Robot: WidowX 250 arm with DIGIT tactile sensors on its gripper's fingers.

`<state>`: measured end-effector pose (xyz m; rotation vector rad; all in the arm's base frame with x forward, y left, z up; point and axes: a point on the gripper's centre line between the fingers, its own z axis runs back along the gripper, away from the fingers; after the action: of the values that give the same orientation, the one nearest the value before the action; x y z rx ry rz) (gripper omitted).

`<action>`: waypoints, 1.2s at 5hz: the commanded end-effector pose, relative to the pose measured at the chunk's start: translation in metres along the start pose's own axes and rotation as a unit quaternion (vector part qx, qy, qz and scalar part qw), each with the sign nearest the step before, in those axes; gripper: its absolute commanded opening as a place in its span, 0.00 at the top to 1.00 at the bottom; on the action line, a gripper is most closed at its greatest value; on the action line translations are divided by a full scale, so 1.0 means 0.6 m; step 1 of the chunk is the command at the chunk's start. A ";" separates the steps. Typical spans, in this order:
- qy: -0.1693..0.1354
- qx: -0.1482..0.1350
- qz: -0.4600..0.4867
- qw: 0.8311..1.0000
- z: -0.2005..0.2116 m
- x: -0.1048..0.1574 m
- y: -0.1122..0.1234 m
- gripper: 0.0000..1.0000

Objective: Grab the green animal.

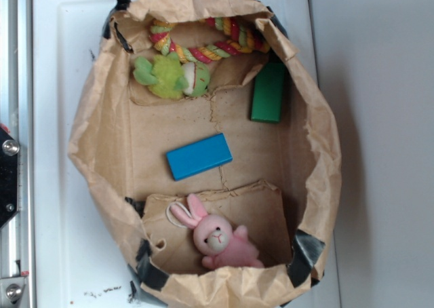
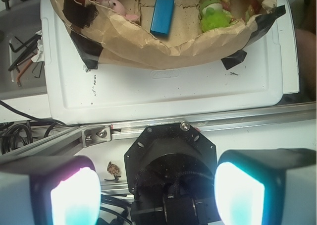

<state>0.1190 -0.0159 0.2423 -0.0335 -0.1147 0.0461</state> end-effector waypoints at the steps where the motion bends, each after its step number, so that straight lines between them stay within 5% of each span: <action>1: 0.000 0.000 0.000 1.000 0.000 0.000 0.000 0.00; 3: -0.018 -0.001 0.014 1.000 -0.032 0.113 -0.008 0.00; 6: -0.075 0.017 -0.091 0.993 -0.120 0.238 0.023 0.00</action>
<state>0.2652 0.0027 0.1720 0.0097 -0.2304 -0.1494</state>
